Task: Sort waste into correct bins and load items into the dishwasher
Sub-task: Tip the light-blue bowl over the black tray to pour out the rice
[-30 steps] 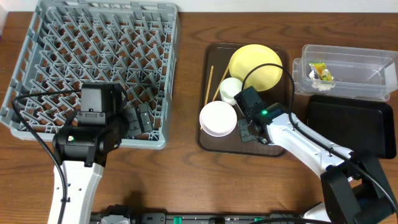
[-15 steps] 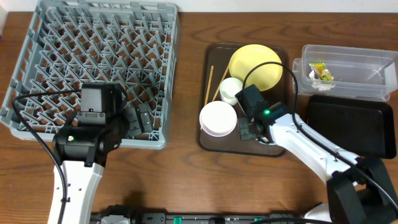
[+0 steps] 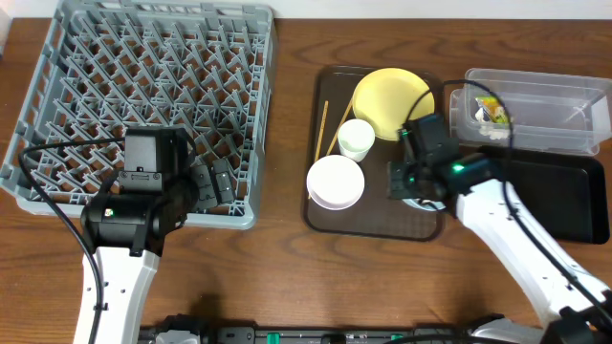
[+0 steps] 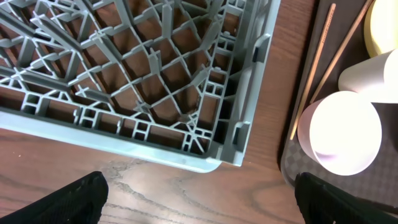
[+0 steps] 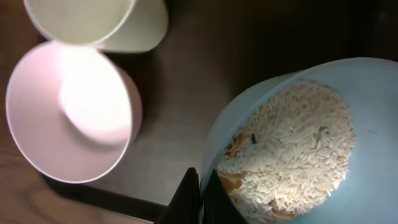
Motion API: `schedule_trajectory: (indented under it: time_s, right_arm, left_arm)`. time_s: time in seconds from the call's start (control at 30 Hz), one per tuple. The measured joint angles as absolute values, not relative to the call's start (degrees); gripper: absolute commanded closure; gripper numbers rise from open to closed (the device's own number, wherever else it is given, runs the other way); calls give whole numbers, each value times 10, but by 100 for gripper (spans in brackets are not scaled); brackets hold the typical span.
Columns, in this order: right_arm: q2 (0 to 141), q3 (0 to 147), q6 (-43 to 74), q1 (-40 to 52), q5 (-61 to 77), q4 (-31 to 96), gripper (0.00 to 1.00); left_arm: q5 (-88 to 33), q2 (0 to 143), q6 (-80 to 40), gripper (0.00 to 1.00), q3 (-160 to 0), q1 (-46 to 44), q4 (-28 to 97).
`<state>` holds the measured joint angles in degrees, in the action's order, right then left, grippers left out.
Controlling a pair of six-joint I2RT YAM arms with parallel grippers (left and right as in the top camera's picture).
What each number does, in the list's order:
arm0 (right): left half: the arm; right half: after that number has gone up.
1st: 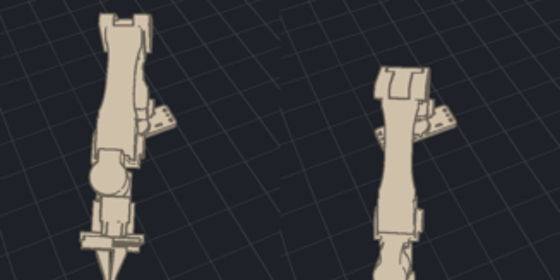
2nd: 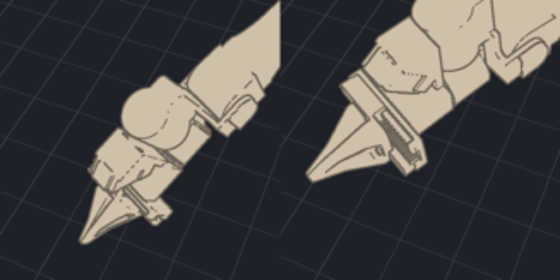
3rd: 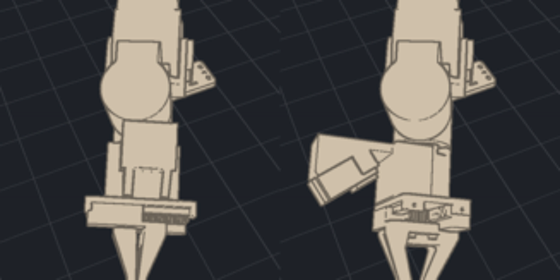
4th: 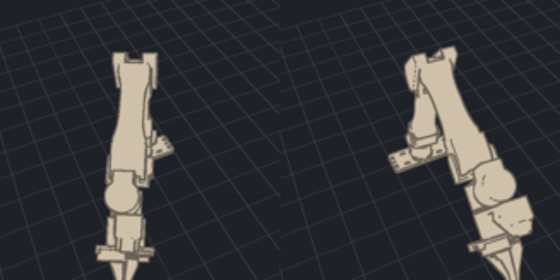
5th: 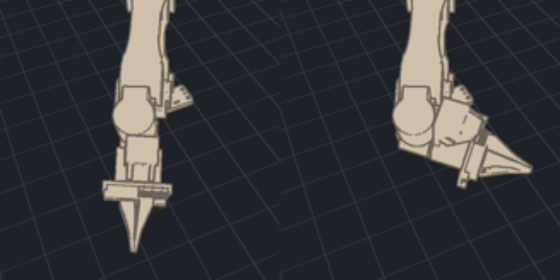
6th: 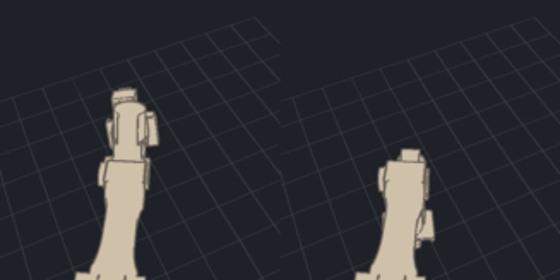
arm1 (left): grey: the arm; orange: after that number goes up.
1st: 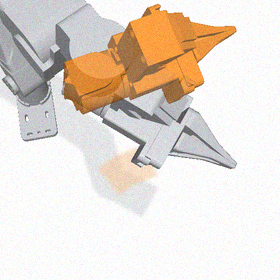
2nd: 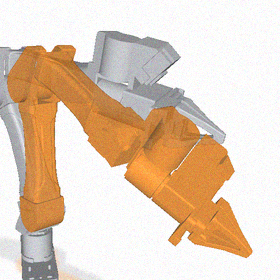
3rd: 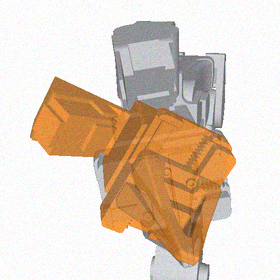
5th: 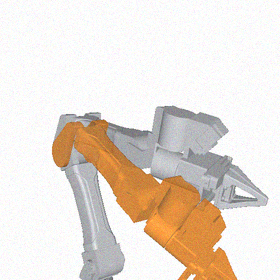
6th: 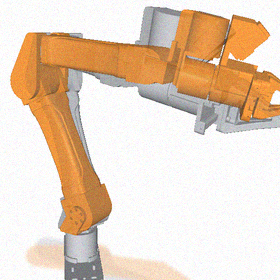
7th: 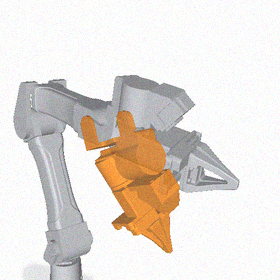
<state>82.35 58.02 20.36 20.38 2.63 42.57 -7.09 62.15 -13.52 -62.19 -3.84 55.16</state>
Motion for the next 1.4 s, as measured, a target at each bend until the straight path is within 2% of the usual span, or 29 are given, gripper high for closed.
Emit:
schedule_trajectory:
  time_s: [0.73, 1.13, 1.4]
  right_arm:
    - [804, 580, 93, -186, 299, 420, 99]
    - [926, 580, -3, -311, 536, 382, 99]
    - [1018, 581, -20, -389, 686, 348, 99]
  left_arm:
    - [-71, 622, -135, 1, -622, -38, 551]
    - [-71, 622, -135, 1, -622, -38, 551]
    - [-71, 622, -135, 1, -622, -38, 555]
